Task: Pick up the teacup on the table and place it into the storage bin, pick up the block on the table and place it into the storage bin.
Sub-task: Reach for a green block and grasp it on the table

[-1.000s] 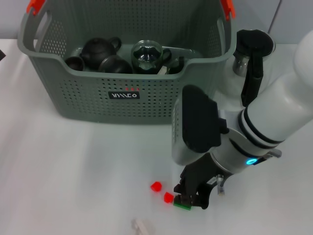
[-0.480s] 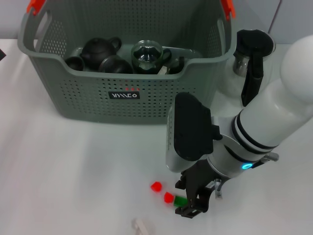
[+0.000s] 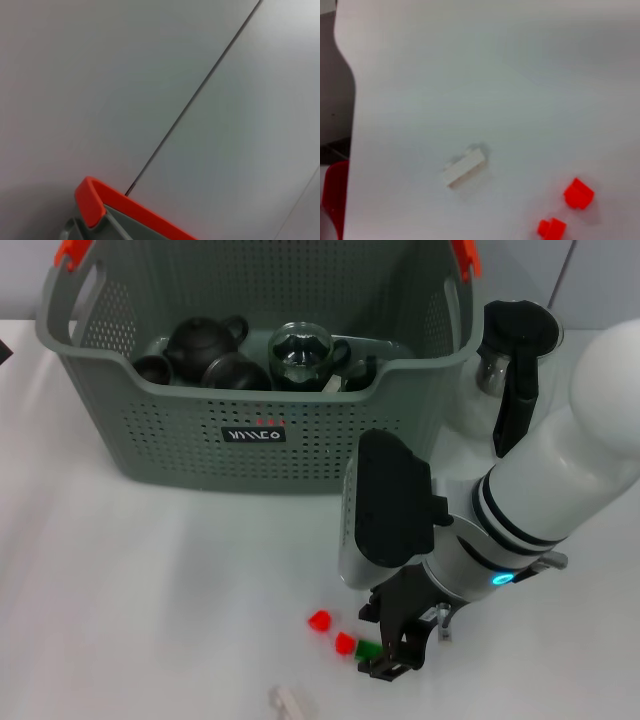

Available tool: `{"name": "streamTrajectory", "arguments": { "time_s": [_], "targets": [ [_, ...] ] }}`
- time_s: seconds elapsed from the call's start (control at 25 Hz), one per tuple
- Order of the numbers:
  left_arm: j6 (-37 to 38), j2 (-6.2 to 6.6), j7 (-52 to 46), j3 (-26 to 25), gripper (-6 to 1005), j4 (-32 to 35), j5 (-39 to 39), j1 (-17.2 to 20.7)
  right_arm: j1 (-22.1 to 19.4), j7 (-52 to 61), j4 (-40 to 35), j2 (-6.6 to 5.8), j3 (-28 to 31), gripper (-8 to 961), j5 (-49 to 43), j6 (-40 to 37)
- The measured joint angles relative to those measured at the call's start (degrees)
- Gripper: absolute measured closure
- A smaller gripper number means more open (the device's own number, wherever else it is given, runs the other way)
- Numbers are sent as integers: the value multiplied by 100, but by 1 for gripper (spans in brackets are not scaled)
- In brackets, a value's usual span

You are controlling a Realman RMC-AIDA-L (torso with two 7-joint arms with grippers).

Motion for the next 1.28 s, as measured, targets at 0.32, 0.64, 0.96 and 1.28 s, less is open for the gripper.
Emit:
{"name": "streamTrajectory", "arguments": {
  "time_s": [0.32, 0.64, 0.96, 1.28],
  "targets": [
    [0, 0, 3, 0, 79, 3, 0, 18, 5, -25, 82, -7, -26, 356, -11, 52],
    [0, 0, 3, 0, 79, 2, 0, 14, 15, 25, 146, -19, -18, 357, -52, 112],
    [0, 1, 3, 0, 79, 2, 0, 18, 19, -10, 95, -10, -86, 359, -55, 67],
    [1, 0, 3, 0, 79, 2, 0, 18, 17, -35, 72, -8, -261, 406, -45, 51]
  ]
}}
